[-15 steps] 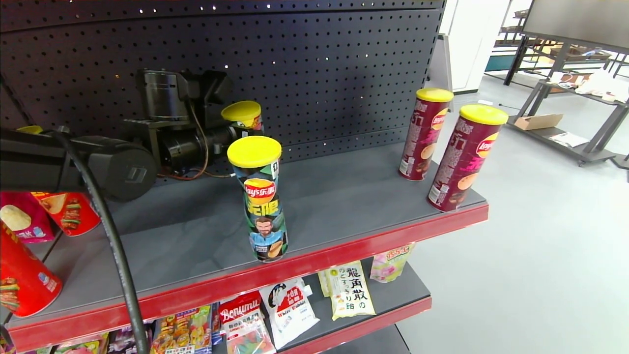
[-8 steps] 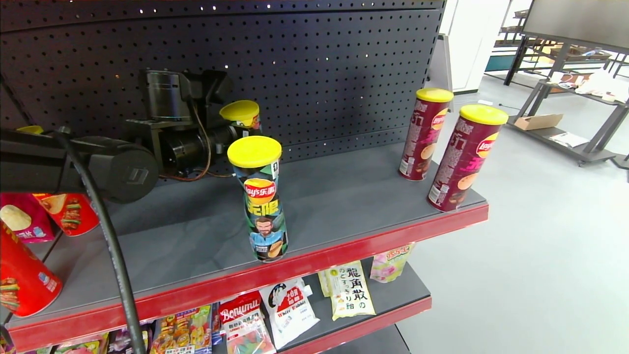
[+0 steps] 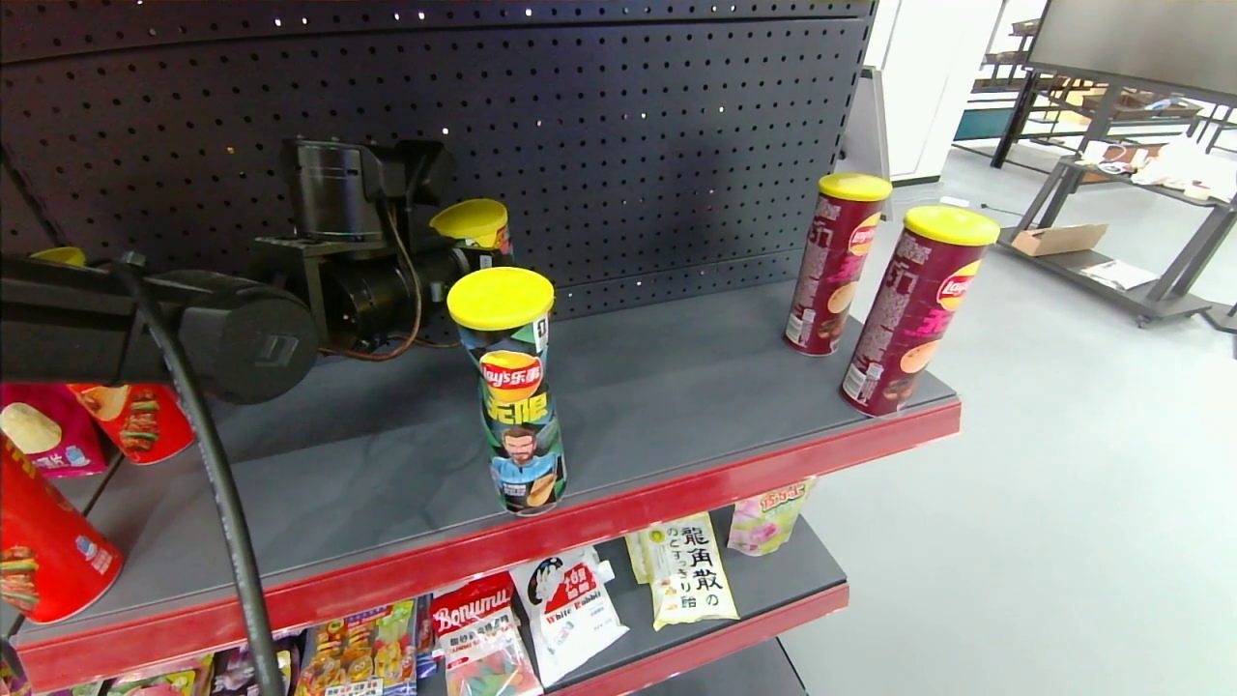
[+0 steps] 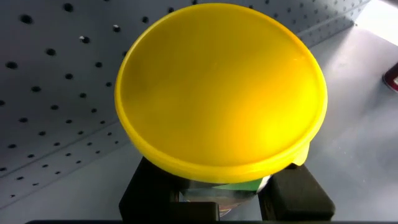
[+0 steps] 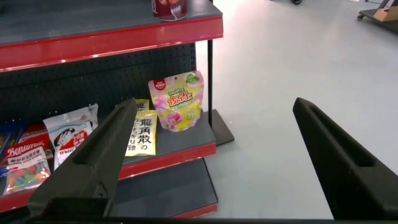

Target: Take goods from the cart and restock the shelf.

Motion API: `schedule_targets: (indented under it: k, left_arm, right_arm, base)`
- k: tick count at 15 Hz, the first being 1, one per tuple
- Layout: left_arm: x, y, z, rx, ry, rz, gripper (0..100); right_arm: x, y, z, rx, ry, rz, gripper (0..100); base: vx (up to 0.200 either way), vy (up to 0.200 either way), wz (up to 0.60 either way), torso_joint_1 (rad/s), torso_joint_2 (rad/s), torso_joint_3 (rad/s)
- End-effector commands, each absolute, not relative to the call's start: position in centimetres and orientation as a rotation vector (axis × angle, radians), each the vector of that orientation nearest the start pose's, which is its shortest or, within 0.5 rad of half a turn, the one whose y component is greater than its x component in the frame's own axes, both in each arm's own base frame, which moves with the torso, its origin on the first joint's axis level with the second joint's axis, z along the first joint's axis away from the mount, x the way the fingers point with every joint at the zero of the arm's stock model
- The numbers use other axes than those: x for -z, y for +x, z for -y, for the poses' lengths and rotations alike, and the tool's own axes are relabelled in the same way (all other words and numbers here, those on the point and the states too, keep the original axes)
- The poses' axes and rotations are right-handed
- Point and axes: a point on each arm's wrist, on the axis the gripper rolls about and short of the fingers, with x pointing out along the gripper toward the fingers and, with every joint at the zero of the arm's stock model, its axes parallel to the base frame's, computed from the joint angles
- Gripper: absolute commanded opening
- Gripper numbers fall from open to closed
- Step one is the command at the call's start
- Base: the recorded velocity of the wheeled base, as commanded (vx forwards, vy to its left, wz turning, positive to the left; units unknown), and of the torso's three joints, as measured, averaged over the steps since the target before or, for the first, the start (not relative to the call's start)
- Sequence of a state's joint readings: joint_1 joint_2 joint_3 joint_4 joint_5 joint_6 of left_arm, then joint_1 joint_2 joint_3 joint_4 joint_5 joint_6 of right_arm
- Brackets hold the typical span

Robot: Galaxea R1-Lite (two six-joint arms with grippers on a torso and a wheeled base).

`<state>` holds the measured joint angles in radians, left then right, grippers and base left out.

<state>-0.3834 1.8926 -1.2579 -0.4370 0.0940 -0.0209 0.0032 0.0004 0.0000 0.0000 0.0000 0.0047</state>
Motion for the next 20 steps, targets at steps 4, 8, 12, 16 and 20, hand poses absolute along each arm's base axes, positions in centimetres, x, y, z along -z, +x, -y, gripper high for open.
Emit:
schedule_targets:
  k: [4,8,12,16,20]
  left_arm:
    - [-21.65,35.20,14.21,0.287,0.048,-0.210,0]
    - [-21.69,35.14,14.26,0.293,0.049,-0.210,0]
    - [-21.65,35.13,14.25,0.293,0.049,-0.211,0]
    - [-21.72,35.15,14.26,0.293,0.050,-0.206,100]
    - [-21.97,35.03,14.21,0.293,0.047,-0.202,100]
  right_arm:
    - [-7.55,-2.28,0.01,-0.003,0.005,0.000,100]
    - [-7.55,-2.28,0.01,-0.003,0.005,0.000,100]
    - [-7.55,-2.28,0.01,-0.003,0.005,0.000,100]
    - [-7.55,-2.28,0.01,-0.003,0.005,0.000,100]
    - [-7.55,-2.28,0.01,-0.003,0.005,0.000,100]
  base:
    - [0.000,0.000,0.00,0.000,0.00,0.000]
    - [0.000,0.000,0.00,0.000,0.00,0.000]
    - [0.000,0.000,0.00,0.000,0.00,0.000]
    - [0.000,0.000,0.00,0.000,0.00,0.000]
    - [0.000,0.000,0.00,0.000,0.00,0.000]
